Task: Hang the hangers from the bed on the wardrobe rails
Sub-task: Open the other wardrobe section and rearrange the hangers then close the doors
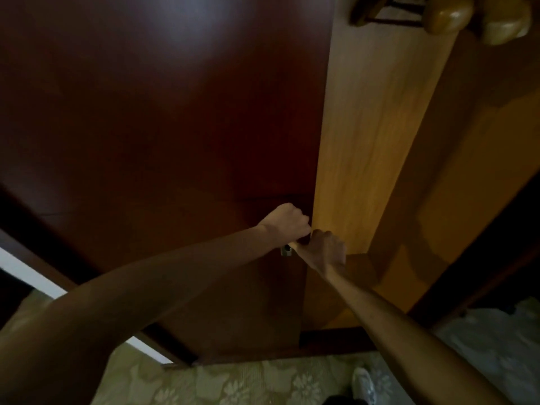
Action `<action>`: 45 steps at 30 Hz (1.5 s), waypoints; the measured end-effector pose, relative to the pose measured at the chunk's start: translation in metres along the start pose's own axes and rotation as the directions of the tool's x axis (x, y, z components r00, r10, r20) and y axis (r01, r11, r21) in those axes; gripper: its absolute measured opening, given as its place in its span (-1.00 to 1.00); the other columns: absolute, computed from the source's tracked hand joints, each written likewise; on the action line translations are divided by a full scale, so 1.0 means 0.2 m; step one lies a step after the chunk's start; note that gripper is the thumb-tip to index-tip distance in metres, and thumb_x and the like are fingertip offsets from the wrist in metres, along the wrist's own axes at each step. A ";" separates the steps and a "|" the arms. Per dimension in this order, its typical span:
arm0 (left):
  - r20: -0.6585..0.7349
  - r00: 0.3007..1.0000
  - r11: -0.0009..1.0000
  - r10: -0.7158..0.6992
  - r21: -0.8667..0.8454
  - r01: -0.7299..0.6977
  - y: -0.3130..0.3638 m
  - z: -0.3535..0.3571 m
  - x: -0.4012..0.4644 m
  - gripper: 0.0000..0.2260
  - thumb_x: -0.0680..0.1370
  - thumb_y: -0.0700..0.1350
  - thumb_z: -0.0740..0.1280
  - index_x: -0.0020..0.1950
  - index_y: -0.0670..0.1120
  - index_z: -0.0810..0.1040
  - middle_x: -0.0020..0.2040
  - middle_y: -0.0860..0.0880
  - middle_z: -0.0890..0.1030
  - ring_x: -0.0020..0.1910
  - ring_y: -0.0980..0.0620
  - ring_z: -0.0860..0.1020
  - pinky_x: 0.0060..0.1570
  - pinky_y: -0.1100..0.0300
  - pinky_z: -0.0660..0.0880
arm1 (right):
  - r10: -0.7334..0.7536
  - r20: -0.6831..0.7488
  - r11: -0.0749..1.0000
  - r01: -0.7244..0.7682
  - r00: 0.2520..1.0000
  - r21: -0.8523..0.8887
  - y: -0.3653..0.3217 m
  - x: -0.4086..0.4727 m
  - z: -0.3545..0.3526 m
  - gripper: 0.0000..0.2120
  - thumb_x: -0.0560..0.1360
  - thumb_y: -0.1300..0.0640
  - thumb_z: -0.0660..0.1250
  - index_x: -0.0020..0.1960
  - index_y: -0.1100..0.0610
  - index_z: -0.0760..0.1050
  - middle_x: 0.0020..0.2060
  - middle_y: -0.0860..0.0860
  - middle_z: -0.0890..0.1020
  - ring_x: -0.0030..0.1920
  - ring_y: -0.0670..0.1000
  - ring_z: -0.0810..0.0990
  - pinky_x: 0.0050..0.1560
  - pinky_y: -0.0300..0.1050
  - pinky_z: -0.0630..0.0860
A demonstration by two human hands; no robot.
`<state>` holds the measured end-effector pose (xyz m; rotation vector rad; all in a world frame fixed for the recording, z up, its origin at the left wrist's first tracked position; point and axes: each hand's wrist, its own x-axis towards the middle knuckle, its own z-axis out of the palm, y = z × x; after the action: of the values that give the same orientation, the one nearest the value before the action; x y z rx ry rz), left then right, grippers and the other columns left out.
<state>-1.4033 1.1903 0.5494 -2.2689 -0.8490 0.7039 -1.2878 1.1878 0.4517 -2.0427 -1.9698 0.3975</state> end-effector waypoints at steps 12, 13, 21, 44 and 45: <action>-0.055 0.998 1.000 0.013 -0.019 -0.014 0.00 -0.08 0.02 -0.77 0.57 -0.20 0.40 -0.24 -0.02 0.47 -0.32 0.05 0.49 -0.37 0.04 0.44 -0.32 0.15 0.32 | -0.055 -0.107 0.951 0.020 0.993 -0.309 -0.04 0.02 0.01 -0.55 0.55 -0.27 0.27 -0.28 0.07 0.47 -0.32 -0.02 0.59 -0.33 -0.02 0.56 -0.33 -0.16 0.52; -0.066 0.998 1.000 0.021 -0.020 -0.022 0.00 -0.09 0.02 -0.76 0.57 -0.21 0.40 -0.26 -0.03 0.45 -0.32 0.05 0.49 -0.36 0.04 0.45 -0.32 0.15 0.32 | -0.038 -0.097 0.953 0.007 0.995 -0.303 -0.03 0.02 0.01 -0.58 0.56 -0.26 0.27 -0.23 0.07 0.52 -0.29 -0.01 0.61 -0.29 -0.01 0.59 -0.29 -0.15 0.55; -0.144 0.990 0.996 0.008 -0.087 -0.021 0.04 -0.12 0.09 -0.74 0.57 -0.22 0.38 -0.27 -0.02 0.42 -0.32 0.04 0.48 -0.17 0.04 0.64 -0.30 0.12 0.33 | 0.006 -0.098 0.978 -0.026 0.995 -0.209 0.07 0.02 -0.07 -0.47 0.51 -0.38 0.24 -0.27 0.09 0.46 -0.34 0.00 0.57 -0.29 0.04 0.62 -0.27 -0.13 0.57; -0.212 0.936 0.856 -0.281 -0.496 0.144 0.13 0.09 0.13 -0.85 0.66 -0.06 0.25 0.04 -0.07 0.59 -0.14 -0.02 0.65 -0.20 -0.02 0.64 -0.30 0.11 0.32 | 0.129 -0.002 0.940 -0.123 0.992 -0.319 0.26 -0.05 -0.14 -0.68 0.51 -0.20 0.37 -0.19 0.03 0.48 -0.30 -0.04 0.53 -0.29 0.03 0.56 -0.37 -0.16 0.39; -0.183 0.929 0.826 -0.321 -0.534 0.180 0.12 0.14 0.08 -0.80 0.67 -0.03 0.22 0.03 -0.07 0.59 -0.15 -0.02 0.65 -0.21 -0.03 0.64 -0.30 0.10 0.33 | 0.095 0.035 0.949 -0.080 0.995 -0.306 0.21 -0.08 -0.11 -0.71 0.50 -0.19 0.40 -0.17 0.03 0.51 -0.29 -0.04 0.55 -0.26 0.03 0.59 -0.34 -0.16 0.39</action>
<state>-1.4019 1.1970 0.5087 -2.5528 -1.2882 0.0362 -1.2400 1.1707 0.4563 -2.3336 -2.0842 0.1702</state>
